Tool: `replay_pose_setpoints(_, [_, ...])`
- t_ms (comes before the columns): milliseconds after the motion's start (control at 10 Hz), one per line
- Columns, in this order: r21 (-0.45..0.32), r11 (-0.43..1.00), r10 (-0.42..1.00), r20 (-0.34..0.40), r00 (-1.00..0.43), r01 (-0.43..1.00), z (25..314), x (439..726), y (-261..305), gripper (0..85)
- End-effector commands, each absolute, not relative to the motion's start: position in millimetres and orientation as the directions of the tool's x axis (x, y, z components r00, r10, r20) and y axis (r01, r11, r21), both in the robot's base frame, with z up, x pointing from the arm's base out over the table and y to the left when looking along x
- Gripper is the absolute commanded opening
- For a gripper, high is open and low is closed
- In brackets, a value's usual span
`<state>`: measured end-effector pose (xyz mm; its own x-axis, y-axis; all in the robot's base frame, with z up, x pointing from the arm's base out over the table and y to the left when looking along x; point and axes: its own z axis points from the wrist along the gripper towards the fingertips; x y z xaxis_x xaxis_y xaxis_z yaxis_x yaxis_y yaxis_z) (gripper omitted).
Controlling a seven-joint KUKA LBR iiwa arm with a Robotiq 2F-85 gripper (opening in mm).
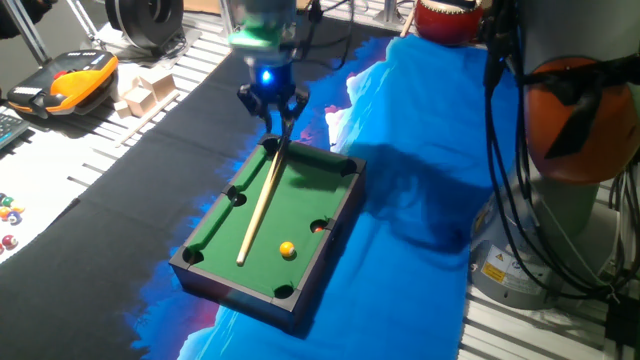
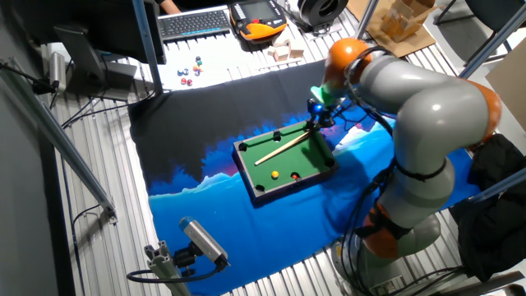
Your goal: Hit the pool ball
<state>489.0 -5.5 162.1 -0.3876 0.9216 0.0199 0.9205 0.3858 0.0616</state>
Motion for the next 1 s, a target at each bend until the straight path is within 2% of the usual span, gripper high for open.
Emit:
replay_pose_setpoints(0, [0.065, 0.447, 0.894, 0.017, -0.449, 0.892, 166.3, 487.6, -6.9, 0.0])
replay_pose_setpoints(200, [0.032, 0.590, 0.807, -0.028, -0.590, 0.806, 173.6, 484.7, -6.3, 0.0])
replay_pose_setpoints(300, [-0.003, 0.693, 0.719, -0.059, -0.692, 0.721, 180.3, 485.7, -2.9, 0.0])
replay_pose_setpoints(500, [-0.020, 0.831, 0.554, -0.062, -0.830, 0.556, 189.5, 488.3, -5.3, 0.0])
replay_pose_setpoints(700, [-0.007, 0.863, 0.503, -0.064, -0.862, 0.505, 189.8, 487.8, -3.2, 0.0])
replay_pose_setpoints(900, [-0.043, 0.880, 0.469, -0.086, -0.879, 0.474, 191.4, 487.4, -3.3, 0.0])
